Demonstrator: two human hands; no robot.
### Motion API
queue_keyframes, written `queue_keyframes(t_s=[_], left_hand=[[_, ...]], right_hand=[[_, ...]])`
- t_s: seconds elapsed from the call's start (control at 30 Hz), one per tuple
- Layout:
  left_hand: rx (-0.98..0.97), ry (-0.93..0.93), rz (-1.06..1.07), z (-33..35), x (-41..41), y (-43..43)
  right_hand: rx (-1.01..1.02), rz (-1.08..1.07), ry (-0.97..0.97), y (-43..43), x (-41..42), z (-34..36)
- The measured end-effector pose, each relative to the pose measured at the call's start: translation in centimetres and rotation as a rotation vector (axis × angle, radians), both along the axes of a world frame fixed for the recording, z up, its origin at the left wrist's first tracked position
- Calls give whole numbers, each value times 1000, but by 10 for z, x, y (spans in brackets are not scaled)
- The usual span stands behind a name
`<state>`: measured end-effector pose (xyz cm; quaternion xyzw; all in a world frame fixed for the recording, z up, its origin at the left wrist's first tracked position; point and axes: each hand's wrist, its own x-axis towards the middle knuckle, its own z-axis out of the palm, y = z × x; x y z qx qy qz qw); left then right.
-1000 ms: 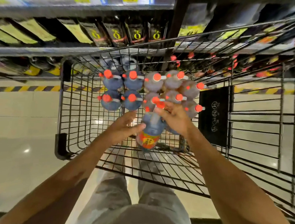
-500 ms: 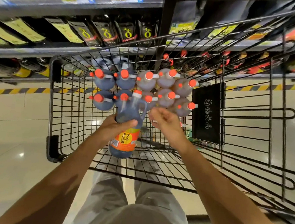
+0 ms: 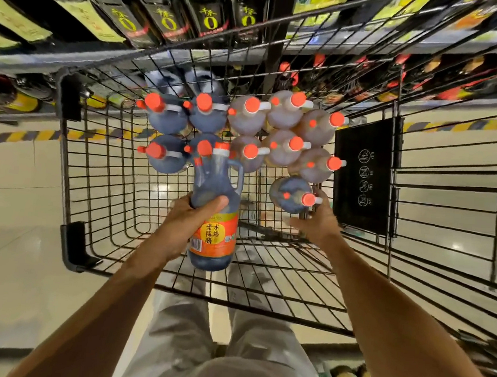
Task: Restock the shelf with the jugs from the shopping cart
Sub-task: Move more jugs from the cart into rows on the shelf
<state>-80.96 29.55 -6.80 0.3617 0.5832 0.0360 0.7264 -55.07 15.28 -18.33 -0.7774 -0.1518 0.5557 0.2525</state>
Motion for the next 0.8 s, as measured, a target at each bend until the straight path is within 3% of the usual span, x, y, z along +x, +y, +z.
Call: queue_keyframes(t_s=[0.23, 0.4, 0.6, 0.8], left_hand=[[-55, -13, 73, -9, 3, -7], [-85, -26, 92, 6, -3, -4], [-109, -33, 105, 49, -11, 5], [-123, -112, 204, 115, -15, 20]], right_hand=[[92, -135, -77, 10, -12, -24], [118, -7, -55, 6, 0, -36], [193, -12, 85, 21, -10, 67], [382, -215, 212, 60, -41, 168]])
